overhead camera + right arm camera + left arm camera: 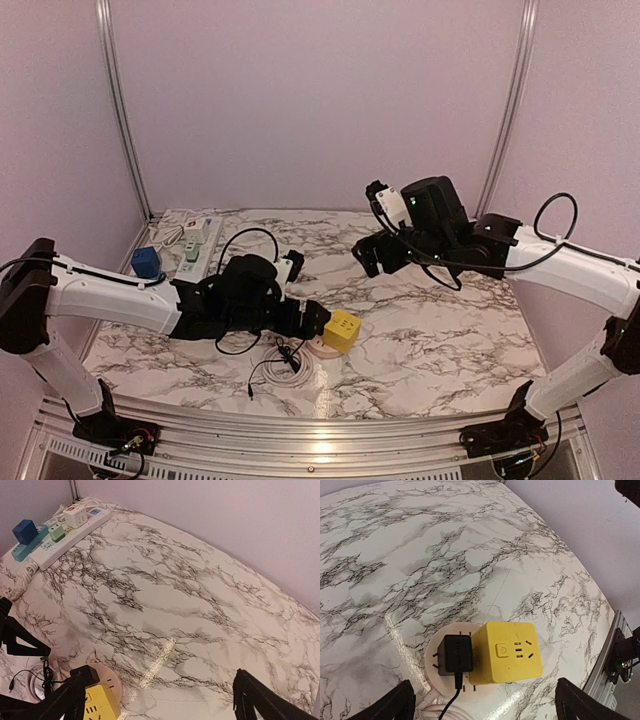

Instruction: Insert the plug

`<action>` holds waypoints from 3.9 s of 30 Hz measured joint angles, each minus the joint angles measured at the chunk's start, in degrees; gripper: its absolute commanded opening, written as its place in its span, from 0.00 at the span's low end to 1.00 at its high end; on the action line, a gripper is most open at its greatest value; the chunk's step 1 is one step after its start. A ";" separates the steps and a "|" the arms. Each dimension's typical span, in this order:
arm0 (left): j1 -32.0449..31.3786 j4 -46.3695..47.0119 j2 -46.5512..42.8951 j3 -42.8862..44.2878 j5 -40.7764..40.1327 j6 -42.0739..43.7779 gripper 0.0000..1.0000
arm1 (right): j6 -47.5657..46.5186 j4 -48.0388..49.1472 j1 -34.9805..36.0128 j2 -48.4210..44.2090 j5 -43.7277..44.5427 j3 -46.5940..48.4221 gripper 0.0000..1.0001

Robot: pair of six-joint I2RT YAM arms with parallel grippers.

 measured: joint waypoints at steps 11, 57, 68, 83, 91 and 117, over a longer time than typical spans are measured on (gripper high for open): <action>-7.32 -7.43 12.20 16.90 -6.43 3.89 0.91 | 0.72 0.31 -0.90 -4.81 3.52 -8.81 0.99; -6.34 -18.27 20.22 23.76 -15.98 9.09 0.62 | 2.03 2.56 -1.55 -11.04 5.60 -13.14 0.99; 9.94 -19.93 17.79 21.55 -16.41 13.35 0.63 | 2.23 3.65 -1.55 -11.04 4.96 -13.77 0.99; 23.87 -21.84 32.76 41.90 -14.43 16.52 0.62 | 3.45 4.59 -1.55 -12.81 3.69 -17.62 0.99; 27.41 -22.86 39.34 51.63 -14.16 16.46 0.75 | 3.91 4.55 -1.55 -13.81 3.43 -18.62 0.99; 19.37 -21.94 -13.60 15.74 2.64 9.97 0.99 | 2.93 12.72 -1.55 -24.83 -8.17 -29.88 0.98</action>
